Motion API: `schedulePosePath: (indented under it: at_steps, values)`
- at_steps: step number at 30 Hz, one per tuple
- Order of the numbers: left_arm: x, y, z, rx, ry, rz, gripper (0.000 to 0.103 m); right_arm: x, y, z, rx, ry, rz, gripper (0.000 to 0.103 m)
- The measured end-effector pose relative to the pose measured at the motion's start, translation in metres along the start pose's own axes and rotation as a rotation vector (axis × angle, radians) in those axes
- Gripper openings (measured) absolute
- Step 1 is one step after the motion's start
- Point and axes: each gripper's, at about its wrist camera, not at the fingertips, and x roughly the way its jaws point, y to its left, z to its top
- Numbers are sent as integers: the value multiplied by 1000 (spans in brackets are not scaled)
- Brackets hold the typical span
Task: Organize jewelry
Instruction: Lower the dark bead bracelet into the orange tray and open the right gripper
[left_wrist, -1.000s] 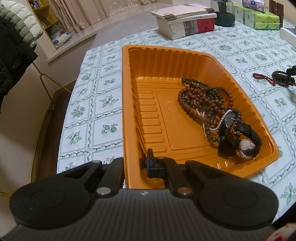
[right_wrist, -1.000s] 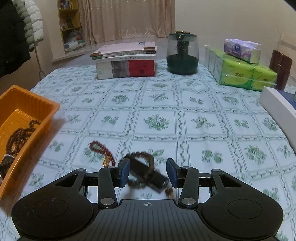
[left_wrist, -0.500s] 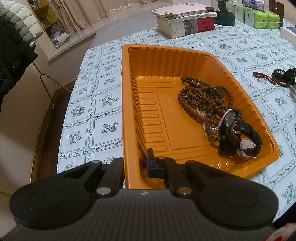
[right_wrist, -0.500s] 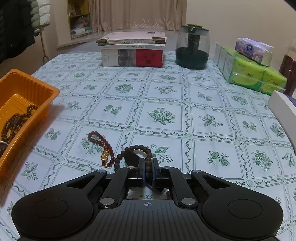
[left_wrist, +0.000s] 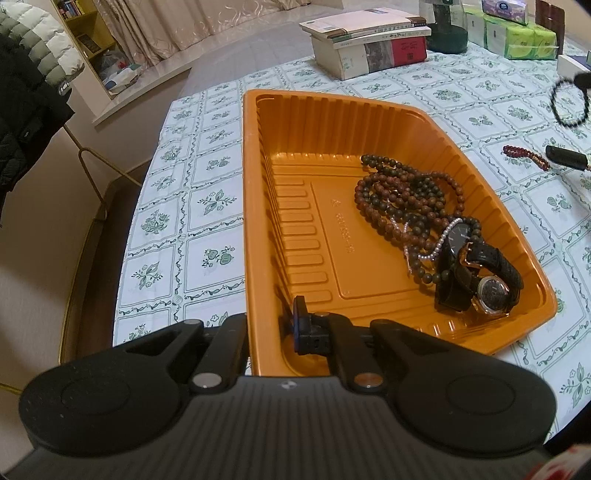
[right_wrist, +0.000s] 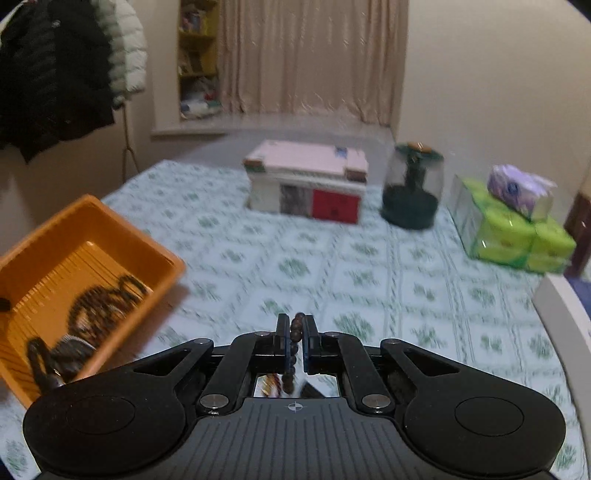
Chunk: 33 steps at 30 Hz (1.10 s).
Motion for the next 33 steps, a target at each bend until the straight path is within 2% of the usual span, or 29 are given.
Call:
schedulePosePath:
  at_steps: [5,9,15,19,28,33]
  values:
    - [0,1,-1,-1,-2,-5,5,-6,25,19,-35,-25,66,6]
    - [0,1,-1,0,-5,-9,5,-4,57,29,-58,-28,151,6]
    - [0,1,-1,0,-6,-12,5,7,112,35,-112,-12,283,6]
    - [0,1,-1,0,-8,-13,5,18,143,36,-153,1,332,6]
    - [1,3,-2,-10,-11,-21,5,23,178,22,-209,94,406,6]
    - [1,3,-3,-13,-12,-22,5,23,197,11,-186,153,511,6]
